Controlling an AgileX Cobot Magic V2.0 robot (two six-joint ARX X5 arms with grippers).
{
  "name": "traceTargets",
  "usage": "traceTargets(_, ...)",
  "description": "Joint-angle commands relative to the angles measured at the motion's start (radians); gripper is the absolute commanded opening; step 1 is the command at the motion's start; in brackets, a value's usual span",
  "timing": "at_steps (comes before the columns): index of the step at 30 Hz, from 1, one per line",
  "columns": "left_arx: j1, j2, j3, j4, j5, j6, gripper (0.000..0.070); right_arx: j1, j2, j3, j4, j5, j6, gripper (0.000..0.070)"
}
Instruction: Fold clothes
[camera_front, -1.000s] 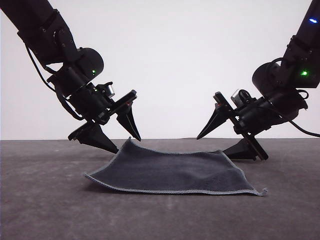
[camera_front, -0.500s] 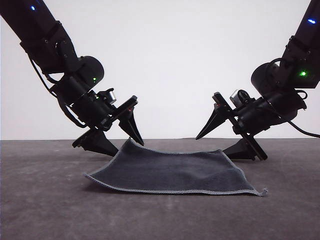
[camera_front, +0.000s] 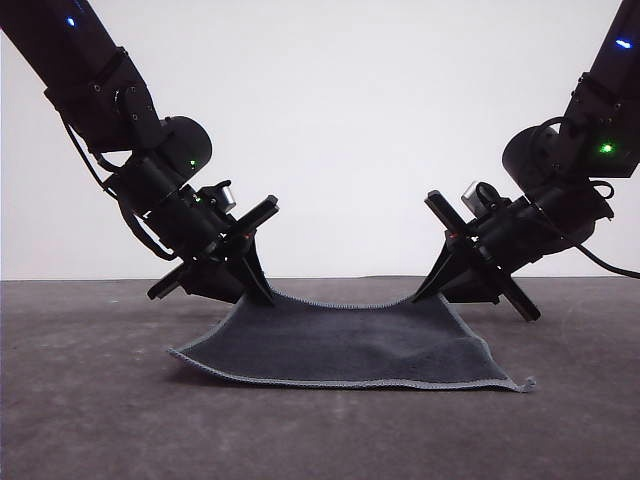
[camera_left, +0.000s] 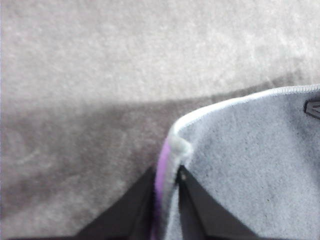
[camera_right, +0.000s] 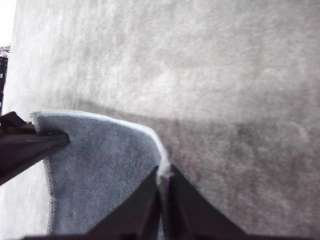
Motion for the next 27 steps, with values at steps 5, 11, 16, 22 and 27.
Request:
traceTargets(5,0.015,0.027,0.047,0.004,0.003,0.008,0.0002,0.004,0.029,0.017,0.015,-0.005,-0.022,0.0)
traceTargets(11,0.032,0.025,0.049,0.003,0.013,0.008,0.0001,0.002,0.025,0.024,0.016,-0.064,-0.023,0.0)
traceTargets(16,0.041,0.024,0.05,-0.007,0.066,0.009,0.0002,0.002,0.011,0.025,-0.004,-0.072,-0.047,0.0)
traceTargets(22,0.038,0.016,0.05,-0.075,0.068,0.069,0.0002,0.002,-0.04,0.025,-0.081,-0.03,-0.128,0.0)
traceTargets(27,0.022,-0.009,0.05,-0.128,0.05,0.114,0.0003,0.003,-0.095,0.025,-0.195,0.016,-0.231,0.0)
